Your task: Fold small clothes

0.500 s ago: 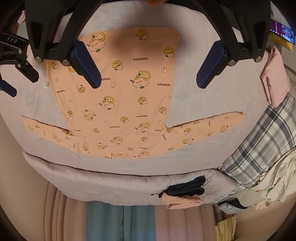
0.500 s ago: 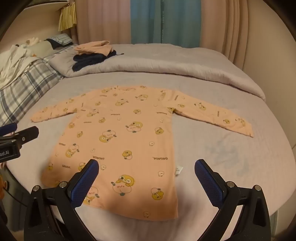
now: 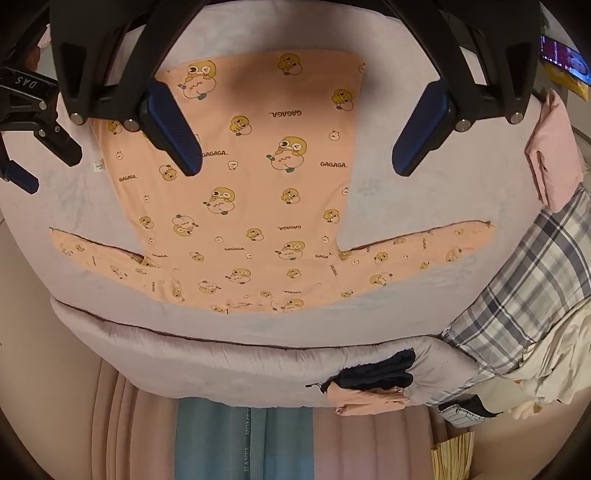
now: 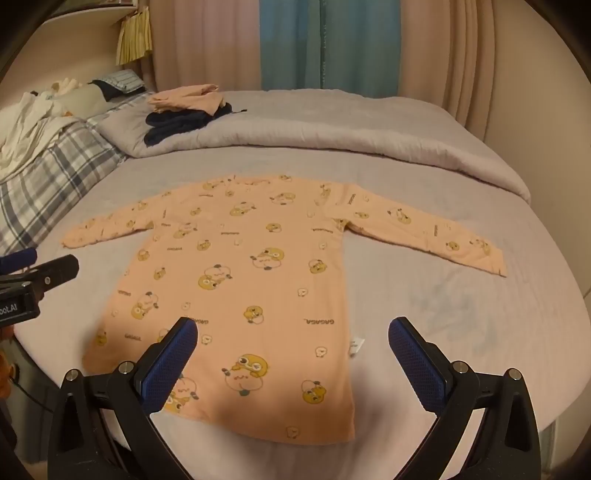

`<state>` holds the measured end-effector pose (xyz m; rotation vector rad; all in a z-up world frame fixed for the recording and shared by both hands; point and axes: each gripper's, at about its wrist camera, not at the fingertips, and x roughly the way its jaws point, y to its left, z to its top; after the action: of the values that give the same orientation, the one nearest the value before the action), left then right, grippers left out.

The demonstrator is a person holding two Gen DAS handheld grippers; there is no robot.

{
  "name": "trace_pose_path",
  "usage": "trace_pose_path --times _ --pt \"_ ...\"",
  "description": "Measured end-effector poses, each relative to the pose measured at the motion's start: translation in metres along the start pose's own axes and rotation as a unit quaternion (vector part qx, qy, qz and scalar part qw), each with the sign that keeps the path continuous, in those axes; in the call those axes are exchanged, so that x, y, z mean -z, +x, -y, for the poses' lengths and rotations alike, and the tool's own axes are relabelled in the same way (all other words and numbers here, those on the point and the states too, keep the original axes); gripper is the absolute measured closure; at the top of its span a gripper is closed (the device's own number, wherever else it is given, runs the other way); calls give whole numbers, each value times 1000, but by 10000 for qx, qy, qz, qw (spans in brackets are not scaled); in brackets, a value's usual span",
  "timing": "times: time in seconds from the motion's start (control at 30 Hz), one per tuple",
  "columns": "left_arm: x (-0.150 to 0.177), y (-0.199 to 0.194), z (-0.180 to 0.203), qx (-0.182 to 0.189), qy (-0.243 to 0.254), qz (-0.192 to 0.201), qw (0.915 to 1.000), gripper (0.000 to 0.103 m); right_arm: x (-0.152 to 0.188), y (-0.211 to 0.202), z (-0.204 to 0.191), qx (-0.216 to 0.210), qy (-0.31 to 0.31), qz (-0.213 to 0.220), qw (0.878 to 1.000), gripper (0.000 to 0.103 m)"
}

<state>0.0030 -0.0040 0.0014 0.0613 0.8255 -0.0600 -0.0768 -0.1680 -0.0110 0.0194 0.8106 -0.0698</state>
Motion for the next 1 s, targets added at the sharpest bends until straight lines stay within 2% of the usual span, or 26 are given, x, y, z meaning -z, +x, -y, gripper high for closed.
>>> trace_pose_path --times 1.0 --pt "-3 0 -3 -15 38 12 10000 0 -2 4 -6 11 -33 -18 10000 1"
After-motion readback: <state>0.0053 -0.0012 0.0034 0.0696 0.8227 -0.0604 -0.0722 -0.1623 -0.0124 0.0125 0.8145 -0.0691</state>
